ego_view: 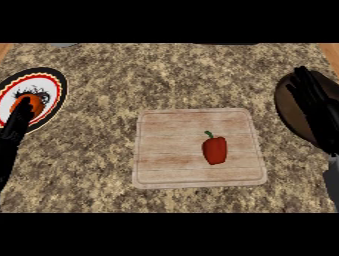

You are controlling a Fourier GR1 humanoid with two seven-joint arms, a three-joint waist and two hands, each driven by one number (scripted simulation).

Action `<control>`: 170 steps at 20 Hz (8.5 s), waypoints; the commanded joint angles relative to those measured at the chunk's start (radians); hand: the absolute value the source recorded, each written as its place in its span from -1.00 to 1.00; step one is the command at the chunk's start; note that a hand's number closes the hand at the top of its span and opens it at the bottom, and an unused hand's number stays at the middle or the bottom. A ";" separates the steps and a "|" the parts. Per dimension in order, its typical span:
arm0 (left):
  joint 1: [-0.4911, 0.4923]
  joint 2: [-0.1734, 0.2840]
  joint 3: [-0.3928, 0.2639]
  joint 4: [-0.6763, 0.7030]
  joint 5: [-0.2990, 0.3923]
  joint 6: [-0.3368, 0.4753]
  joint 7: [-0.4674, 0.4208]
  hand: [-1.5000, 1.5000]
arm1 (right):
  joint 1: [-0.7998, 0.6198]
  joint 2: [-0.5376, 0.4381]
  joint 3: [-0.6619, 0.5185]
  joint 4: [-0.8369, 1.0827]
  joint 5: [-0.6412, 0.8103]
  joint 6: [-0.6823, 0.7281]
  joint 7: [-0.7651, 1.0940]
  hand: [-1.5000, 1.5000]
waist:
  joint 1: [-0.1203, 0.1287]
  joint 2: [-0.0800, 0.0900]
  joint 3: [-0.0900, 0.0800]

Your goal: Pick the bell pepper from the cutting board and place it in the pan

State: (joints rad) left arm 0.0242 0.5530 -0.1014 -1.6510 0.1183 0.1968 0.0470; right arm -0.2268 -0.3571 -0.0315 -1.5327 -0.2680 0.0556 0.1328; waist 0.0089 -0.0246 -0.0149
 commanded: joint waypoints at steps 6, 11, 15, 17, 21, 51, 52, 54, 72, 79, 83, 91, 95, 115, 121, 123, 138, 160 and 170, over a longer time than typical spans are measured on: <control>-0.154 -0.132 0.003 0.011 0.076 0.024 0.008 0.00 | -0.137 0.032 0.281 0.102 -0.046 0.429 -0.079 1.00 | 0.052 0.049 0.017; -0.178 -0.173 0.019 0.106 0.079 0.042 0.011 0.00 | 0.011 -0.041 0.195 0.084 0.325 0.158 -0.499 -1.00 | -0.028 0.028 0.016; -0.253 -0.192 0.025 0.172 0.078 0.033 0.025 0.00 | 0.000 -0.192 0.085 0.066 0.326 0.205 -0.579 -1.00 | -0.028 0.027 0.015; -0.286 -0.180 0.063 0.220 0.099 0.007 0.014 0.00 | -0.020 -0.279 0.044 0.085 0.314 0.284 -0.597 -1.00 | -0.023 0.027 0.015; -0.255 -0.219 0.020 0.219 0.061 0.033 0.007 0.00 | -0.094 -0.412 0.071 -0.021 0.349 0.396 -0.420 -1.00 | -0.018 0.023 0.013; -0.318 -0.282 0.071 0.192 -0.046 0.008 0.068 0.00 | -0.358 -0.056 0.289 -0.259 0.434 0.626 0.319 -1.00 | -0.008 0.024 0.015; -0.282 -0.279 0.120 0.275 -0.005 -0.051 -0.035 0.00 | -0.363 -0.054 0.270 -0.229 0.450 0.646 0.293 -1.00 | -0.007 0.025 0.015; -0.263 -0.288 0.108 0.240 -0.016 -0.064 -0.021 0.00 | -0.327 -0.043 0.251 -0.281 0.462 0.657 0.328 -1.00 | -0.008 0.024 0.015; -0.285 -0.306 0.160 0.251 -0.036 -0.106 0.007 0.00 | -0.350 0.016 0.321 0.063 0.763 0.685 0.029 -1.00 | -0.004 0.027 0.015; -0.299 -0.327 0.157 0.176 -0.065 -0.090 0.085 0.00 | -0.297 0.073 0.361 0.000 0.877 0.692 0.076 -1.00 | -0.007 0.025 0.015; -0.229 -0.333 0.149 0.141 -0.070 -0.100 0.054 0.00 | -0.286 0.053 0.429 -0.022 0.978 0.677 0.088 -1.00 | -0.005 0.024 0.015; -0.240 -0.358 0.167 0.219 -0.097 -0.104 -0.021 0.00 | -0.322 0.118 0.443 0.110 1.079 0.698 0.075 -1.00 | -0.005 0.026 0.015; -0.215 -0.351 0.183 0.176 -0.092 -0.124 0.006 0.00 | -0.309 0.147 0.401 0.069 1.093 0.741 0.078 -1.00 | -0.006 0.024 0.015; -0.246 -0.359 0.202 0.153 -0.097 -0.150 0.067 0.00 | -0.307 0.177 0.503 0.319 1.297 0.623 -0.203 1.00 | -0.004 0.025 0.015; -0.301 -0.397 0.183 0.202 -0.157 -0.089 0.061 0.00 | -0.312 0.176 0.460 0.313 1.341 0.621 -0.237 1.00 | -0.008 0.025 0.015; -0.267 -0.395 0.190 0.194 -0.138 -0.123 0.008 0.00 | -0.318 0.198 0.435 0.362 1.361 0.576 -0.257 1.00 | -0.006 0.025 0.015; -0.217 -0.345 0.238 0.153 -0.106 -0.147 0.054 0.00 | 0.123 0.346 0.450 -0.427 1.501 0.271 0.316 1.00 | -0.041 0.008 0.015; -0.312 -0.377 0.201 0.173 -0.142 -0.128 0.081 0.00 | -0.142 0.127 -0.294 -0.170 1.058 0.090 0.108 1.00 | -0.003 0.028 0.016; -0.338 -0.349 0.248 0.265 -0.093 -0.187 0.006 0.00 | -0.306 -0.116 -0.442 0.508 1.146 -0.220 -0.242 1.00 | 0.019 0.041 0.017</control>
State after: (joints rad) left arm -0.2742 0.1879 0.1221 -1.4346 0.0055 0.0298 0.0659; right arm -0.4696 -0.3979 -0.4255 -1.2541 0.8504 -0.0532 -0.0010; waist 0.0242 0.0118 0.0016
